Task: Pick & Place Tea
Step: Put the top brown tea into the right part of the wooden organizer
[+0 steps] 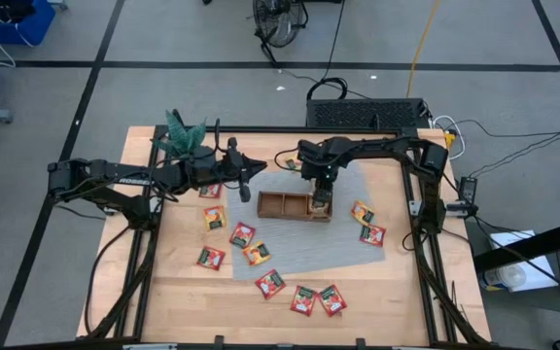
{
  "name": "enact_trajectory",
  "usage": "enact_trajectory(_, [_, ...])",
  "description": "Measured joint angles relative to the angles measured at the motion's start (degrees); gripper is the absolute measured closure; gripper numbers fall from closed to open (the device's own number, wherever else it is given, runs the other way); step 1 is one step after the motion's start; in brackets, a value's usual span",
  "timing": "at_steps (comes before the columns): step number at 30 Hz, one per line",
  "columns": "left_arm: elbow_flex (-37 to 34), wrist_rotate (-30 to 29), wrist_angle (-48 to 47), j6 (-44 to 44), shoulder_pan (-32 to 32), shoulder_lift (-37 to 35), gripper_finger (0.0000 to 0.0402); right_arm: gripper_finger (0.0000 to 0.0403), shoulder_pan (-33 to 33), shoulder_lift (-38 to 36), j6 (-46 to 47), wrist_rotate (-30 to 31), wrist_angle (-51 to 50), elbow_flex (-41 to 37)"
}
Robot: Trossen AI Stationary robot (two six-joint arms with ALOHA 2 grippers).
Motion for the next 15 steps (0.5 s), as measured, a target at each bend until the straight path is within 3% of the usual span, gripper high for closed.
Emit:
enact_trajectory(2, [0.0, 0.0, 0.0, 0.0, 0.0, 0.0, 0.0366, 0.0386, 0.0, -0.3, -1.3, 0.1, 0.2, 0.0])
enact_trajectory(10, [0.0, 0.0, 0.0, 0.0, 0.0, 0.0, 0.0366, 0.0395, 2.3, -7.3, -2.7, 9.8, 2.6, -0.4])
enact_trajectory(15, [0.0, 0.0, 0.0, 0.0, 0.0, 0.0, 0.0366, 0.0396, 3.4, -14.4, -1.3, 11.6, 3.1, -0.4])
